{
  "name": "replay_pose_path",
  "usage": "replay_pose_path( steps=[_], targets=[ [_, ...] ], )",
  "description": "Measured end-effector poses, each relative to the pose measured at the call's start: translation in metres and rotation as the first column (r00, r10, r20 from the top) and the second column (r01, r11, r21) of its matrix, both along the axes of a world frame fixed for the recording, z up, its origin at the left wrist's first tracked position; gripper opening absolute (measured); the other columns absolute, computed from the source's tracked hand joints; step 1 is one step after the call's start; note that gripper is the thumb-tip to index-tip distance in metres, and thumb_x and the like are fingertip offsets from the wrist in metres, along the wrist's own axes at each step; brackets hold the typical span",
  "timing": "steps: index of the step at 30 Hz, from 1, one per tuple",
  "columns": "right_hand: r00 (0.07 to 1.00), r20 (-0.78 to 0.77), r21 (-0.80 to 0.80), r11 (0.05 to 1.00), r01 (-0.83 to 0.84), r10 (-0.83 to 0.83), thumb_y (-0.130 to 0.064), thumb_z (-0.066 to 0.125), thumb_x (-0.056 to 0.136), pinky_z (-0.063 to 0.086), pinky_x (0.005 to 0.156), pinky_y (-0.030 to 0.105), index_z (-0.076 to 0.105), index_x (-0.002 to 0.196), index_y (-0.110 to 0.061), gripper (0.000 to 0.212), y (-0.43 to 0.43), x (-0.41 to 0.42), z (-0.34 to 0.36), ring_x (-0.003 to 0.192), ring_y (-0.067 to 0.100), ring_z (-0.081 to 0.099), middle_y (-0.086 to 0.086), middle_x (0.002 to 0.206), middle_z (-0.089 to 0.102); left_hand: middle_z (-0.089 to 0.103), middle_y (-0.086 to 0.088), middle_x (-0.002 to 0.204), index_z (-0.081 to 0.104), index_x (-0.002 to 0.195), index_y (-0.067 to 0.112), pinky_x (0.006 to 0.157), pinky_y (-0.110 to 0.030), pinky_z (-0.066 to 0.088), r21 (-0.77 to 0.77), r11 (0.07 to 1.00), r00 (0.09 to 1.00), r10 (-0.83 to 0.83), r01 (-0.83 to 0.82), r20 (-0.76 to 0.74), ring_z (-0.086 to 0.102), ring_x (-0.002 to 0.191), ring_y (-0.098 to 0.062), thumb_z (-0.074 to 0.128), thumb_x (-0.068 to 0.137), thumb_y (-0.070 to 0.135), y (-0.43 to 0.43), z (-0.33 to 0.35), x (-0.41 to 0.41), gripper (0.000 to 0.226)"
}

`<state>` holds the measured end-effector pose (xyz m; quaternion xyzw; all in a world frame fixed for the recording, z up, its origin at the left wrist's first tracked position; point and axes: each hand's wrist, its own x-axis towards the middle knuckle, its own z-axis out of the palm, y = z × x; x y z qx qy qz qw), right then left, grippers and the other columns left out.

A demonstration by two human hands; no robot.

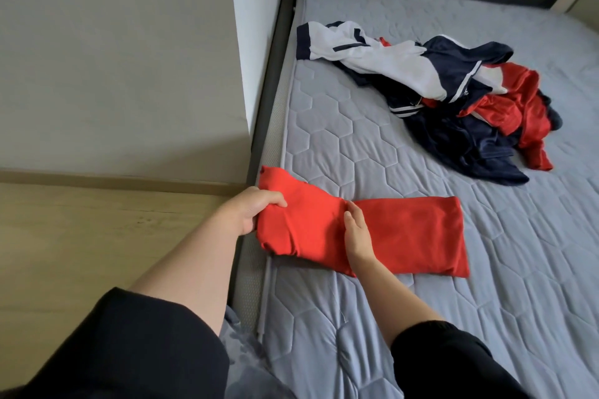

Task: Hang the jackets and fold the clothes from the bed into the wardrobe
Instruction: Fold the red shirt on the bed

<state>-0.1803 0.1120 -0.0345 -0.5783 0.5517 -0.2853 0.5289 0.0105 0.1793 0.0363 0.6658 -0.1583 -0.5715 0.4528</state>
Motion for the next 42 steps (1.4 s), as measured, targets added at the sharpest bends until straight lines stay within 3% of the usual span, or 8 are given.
replay_pose_path(
  steps=[15,19,25,29,32,36,40,42],
  targets=[
    [0.930,0.368,0.193,0.979,-0.071,-0.005,-0.024,0.034,0.103,0.044,0.101,0.035,0.045,0.136,-0.011,0.038,0.033,0.093,0.028,0.116,0.020,0.055,0.007,0.128,0.058,0.053,-0.025,0.106,0.051,0.119,-0.013,0.096,-0.044,0.042,-0.333,0.943,0.989,-0.028,-0.024,-0.148,0.051,0.098,-0.032,0.044,0.090,-0.001,0.008,0.043,0.014,0.032],
    [0.896,0.444,0.345,0.919,-0.189,0.017,-0.023,0.039,0.101,0.050,0.068,0.017,0.057,0.120,-0.008,0.031,0.037,0.083,0.034,0.081,0.008,0.063,0.000,0.096,0.067,0.062,-0.016,0.085,0.058,0.101,0.001,0.068,-0.027,0.050,-0.329,0.944,0.999,-0.031,0.032,0.007,0.061,0.070,-0.019,0.051,0.088,-0.003,0.006,0.047,0.012,0.016],
    [0.700,0.654,0.525,0.838,-0.149,-0.286,-0.032,0.035,0.100,0.056,0.057,0.029,0.068,0.087,-0.011,0.041,-0.009,-0.004,0.065,0.063,0.019,0.069,0.008,0.072,0.071,0.068,-0.009,0.105,0.057,0.118,0.013,0.078,-0.031,0.056,-0.456,0.881,0.841,-0.340,0.128,-0.421,0.068,0.091,-0.021,0.047,0.092,0.017,-0.010,0.048,-0.035,0.029],
    [0.705,0.597,0.604,0.793,-0.081,-0.383,-0.042,0.046,0.089,0.059,0.070,0.045,0.064,0.100,-0.008,0.040,-0.032,-0.067,0.061,0.083,0.028,0.071,0.013,0.092,0.072,0.067,-0.009,0.117,0.064,0.110,0.015,0.075,-0.021,0.051,-0.250,0.931,0.957,-0.226,0.268,0.183,0.068,0.091,-0.014,0.049,0.095,0.007,-0.020,0.024,-0.045,0.023],
    [0.718,0.568,0.671,0.731,-0.122,-0.402,-0.073,0.026,0.087,0.052,0.085,0.054,0.058,0.120,0.003,0.088,-0.041,-0.089,0.053,0.109,0.038,0.062,0.026,0.124,0.060,0.051,-0.006,0.139,0.057,0.131,0.018,0.109,-0.029,0.035,-0.053,0.890,0.629,-0.276,0.453,0.727,0.047,0.128,-0.019,0.050,0.095,0.012,-0.015,-0.010,-0.048,0.037],
    [0.843,0.457,0.646,0.758,-0.093,-0.286,-0.063,0.037,0.091,0.055,0.080,0.043,0.070,0.109,-0.004,0.070,-0.051,-0.092,0.057,0.098,0.031,0.067,0.018,0.109,0.069,0.006,0.001,0.161,0.024,0.148,0.041,0.118,-0.046,0.007,0.288,0.725,0.168,-0.485,0.625,0.858,-0.001,0.147,-0.023,0.038,0.097,0.050,-0.008,-0.036,-0.063,0.054],
    [0.970,0.210,0.528,0.849,-0.005,-0.124,-0.008,0.065,0.085,0.058,0.062,0.035,0.066,0.086,-0.010,0.002,-0.051,-0.077,0.061,0.064,0.020,0.068,0.007,0.070,0.070,-0.014,0.004,0.159,0.014,0.146,0.050,0.115,-0.051,-0.006,0.445,0.570,-0.038,-0.586,0.691,0.809,-0.021,0.144,-0.022,0.033,0.090,0.066,0.001,-0.047,-0.075,0.062],
    [0.989,0.109,0.477,0.878,0.038,-0.102,0.013,0.058,0.078,0.058,0.053,0.035,0.064,0.088,-0.004,0.021,-0.048,-0.078,0.057,0.058,0.022,0.068,0.011,0.067,0.070,-0.006,0.005,0.160,0.030,0.144,0.047,0.115,-0.051,-0.004,0.396,0.588,0.008,-0.565,0.705,0.825,-0.014,0.146,-0.019,0.038,0.091,0.064,0.004,-0.046,-0.076,0.056]
  ],
)
